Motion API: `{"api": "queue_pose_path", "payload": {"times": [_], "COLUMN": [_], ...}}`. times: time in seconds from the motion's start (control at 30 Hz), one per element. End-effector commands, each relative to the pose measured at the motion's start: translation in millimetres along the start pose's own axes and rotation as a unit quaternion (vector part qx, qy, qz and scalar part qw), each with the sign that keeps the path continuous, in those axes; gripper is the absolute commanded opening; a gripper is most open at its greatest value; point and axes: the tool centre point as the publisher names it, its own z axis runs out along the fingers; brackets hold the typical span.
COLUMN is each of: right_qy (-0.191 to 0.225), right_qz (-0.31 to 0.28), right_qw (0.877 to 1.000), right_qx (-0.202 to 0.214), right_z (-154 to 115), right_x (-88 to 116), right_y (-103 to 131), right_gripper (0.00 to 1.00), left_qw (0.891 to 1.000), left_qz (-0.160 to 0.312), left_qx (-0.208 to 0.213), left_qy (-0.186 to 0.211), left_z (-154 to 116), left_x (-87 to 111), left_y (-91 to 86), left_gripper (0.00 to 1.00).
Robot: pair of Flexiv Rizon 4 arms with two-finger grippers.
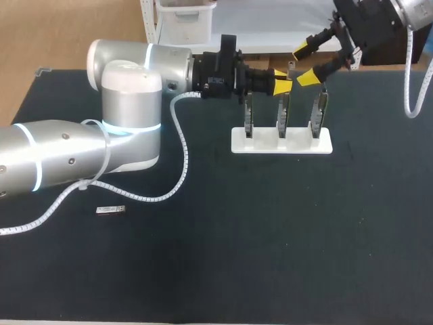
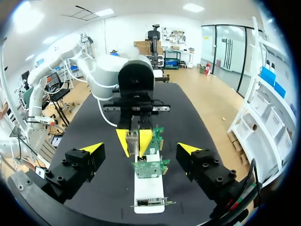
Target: Pick up the optical module with the left hand, and insert it into the network port with the right hand.
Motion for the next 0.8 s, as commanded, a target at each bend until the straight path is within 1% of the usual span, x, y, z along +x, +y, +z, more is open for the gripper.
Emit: {"api": "queue_pose_path", "payload": {"times": [0.03,0.27,0.53,0.8], "right_qy": [0.002,0.0,-0.01,-0.012], "right_qz": [-0.003,0.003,0.024,0.032], "right_qw": [1.0,1.0,1.0,0.999], "right_qx": [0.007,0.013,0.003,-0.002], "right_z": [-2.2,-2.0,0.5,4.4], "right_x": [-6.5,-12.2,-11.8,-10.3], "right_y": [8.0,10.3,9.1,7.1], "right_gripper": [1.0,1.0,1.0,1.0], "left_qw": [1.0,1.0,1.0,1.0], "left_qz": [0.0,0.0,0.0,0.0], "left_qx": [0.001,0.001,0.001,0.001], "left_qy": [0.001,0.001,0.001,0.001], "left_z": [0.4,0.4,0.4,0.4], "left_x": [0.1,0.1,0.1,0.1], "left_y": [1.5,1.5,1.5,1.5], "left_gripper": [0.0,0.0,0.0,0.0]}}
